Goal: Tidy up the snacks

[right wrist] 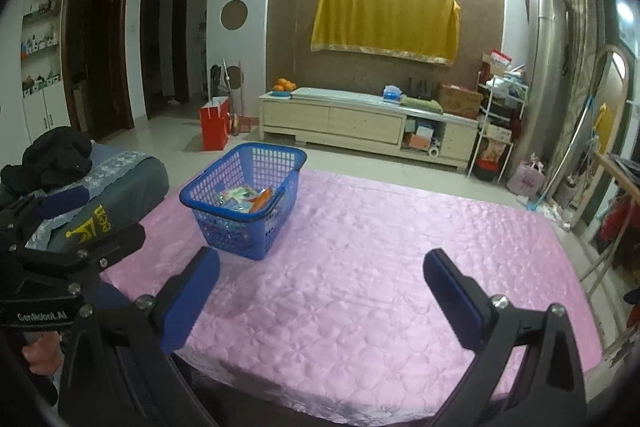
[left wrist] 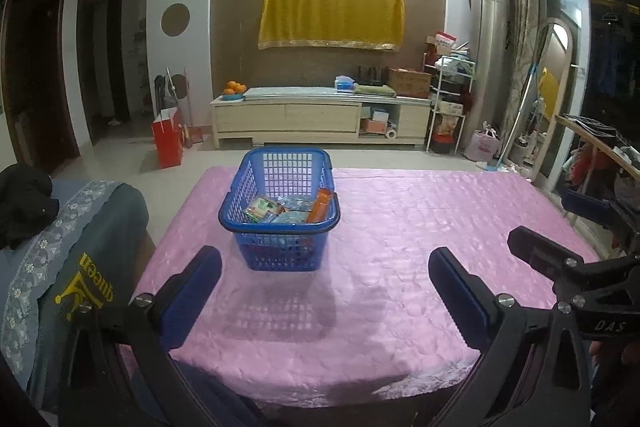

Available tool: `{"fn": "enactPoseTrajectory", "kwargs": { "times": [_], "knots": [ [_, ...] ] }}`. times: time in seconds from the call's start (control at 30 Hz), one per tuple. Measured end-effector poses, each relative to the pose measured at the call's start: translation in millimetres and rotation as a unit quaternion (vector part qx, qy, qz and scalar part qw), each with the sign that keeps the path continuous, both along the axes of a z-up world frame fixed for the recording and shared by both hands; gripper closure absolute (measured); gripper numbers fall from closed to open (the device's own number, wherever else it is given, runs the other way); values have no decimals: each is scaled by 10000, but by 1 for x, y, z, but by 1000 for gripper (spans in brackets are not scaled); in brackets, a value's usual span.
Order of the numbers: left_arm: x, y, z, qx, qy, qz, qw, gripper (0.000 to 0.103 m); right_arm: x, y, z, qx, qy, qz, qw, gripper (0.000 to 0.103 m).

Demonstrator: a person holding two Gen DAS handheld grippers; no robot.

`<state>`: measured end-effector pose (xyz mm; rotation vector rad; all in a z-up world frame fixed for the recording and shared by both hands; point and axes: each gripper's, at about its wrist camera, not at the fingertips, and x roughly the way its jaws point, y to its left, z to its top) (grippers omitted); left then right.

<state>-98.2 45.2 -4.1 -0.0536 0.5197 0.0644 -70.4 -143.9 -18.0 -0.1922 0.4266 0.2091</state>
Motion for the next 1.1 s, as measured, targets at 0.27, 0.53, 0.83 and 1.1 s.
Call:
{"fn": "enactPoseTrajectory", "kwargs": {
  "times": [0.27, 0.53, 0.83, 1.1],
  "knots": [
    [-8, -6, 0, -59, -23, -119, 9999, 0, -15, -1, 5, 59, -205, -41, 9998, 0],
    [-10, -7, 2, -43, -82, -151, 9998, 0, -24, -5, 6, 146, -243, -30, 9996, 0],
    [-15, -13, 1, -51, -93, -216, 9997, 0, -29, -9, 7, 164, -291, -55, 9994, 0],
    [-17, -14, 3, 39, -144, -168, 9997, 0, -34, -11, 10, 188, -342, -86, 9992, 0]
  ]
}}
